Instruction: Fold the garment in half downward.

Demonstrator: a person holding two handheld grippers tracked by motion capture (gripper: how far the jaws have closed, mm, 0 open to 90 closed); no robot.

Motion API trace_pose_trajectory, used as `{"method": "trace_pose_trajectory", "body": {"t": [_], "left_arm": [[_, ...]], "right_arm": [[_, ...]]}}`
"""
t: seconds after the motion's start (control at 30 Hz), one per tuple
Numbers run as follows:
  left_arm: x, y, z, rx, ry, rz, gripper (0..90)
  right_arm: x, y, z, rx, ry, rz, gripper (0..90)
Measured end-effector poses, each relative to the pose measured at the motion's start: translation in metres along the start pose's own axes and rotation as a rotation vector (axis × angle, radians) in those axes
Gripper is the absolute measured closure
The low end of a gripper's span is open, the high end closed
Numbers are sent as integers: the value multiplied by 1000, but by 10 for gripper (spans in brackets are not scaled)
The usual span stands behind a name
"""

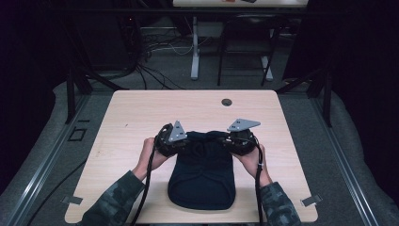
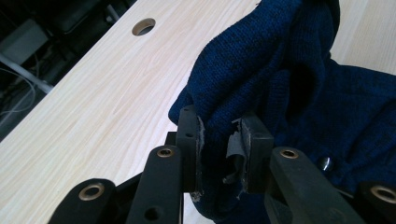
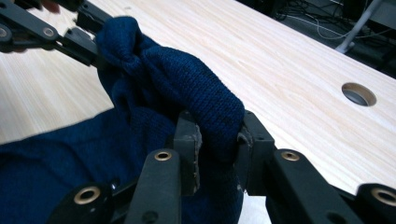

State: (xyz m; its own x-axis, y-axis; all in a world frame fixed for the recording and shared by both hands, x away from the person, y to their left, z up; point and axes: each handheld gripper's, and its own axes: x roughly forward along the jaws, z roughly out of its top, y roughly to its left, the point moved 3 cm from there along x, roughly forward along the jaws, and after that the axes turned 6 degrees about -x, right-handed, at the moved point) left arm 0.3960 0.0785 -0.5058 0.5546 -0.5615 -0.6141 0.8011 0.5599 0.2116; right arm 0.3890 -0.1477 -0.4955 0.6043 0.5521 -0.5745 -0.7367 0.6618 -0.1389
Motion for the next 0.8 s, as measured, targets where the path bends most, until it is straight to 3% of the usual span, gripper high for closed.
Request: {"method": "trace_pose_trajectory", "body": {"t": [0.4, 0.8], "left_arm": [[-4, -7, -8, -35, -9, -21, 711], [-10, -12, -16, -84, -39, -75, 709]], "right_arm": [[-7, 13, -13, -17, 21, 17, 714], [-15, 25, -20, -34, 44, 25, 715]]}}
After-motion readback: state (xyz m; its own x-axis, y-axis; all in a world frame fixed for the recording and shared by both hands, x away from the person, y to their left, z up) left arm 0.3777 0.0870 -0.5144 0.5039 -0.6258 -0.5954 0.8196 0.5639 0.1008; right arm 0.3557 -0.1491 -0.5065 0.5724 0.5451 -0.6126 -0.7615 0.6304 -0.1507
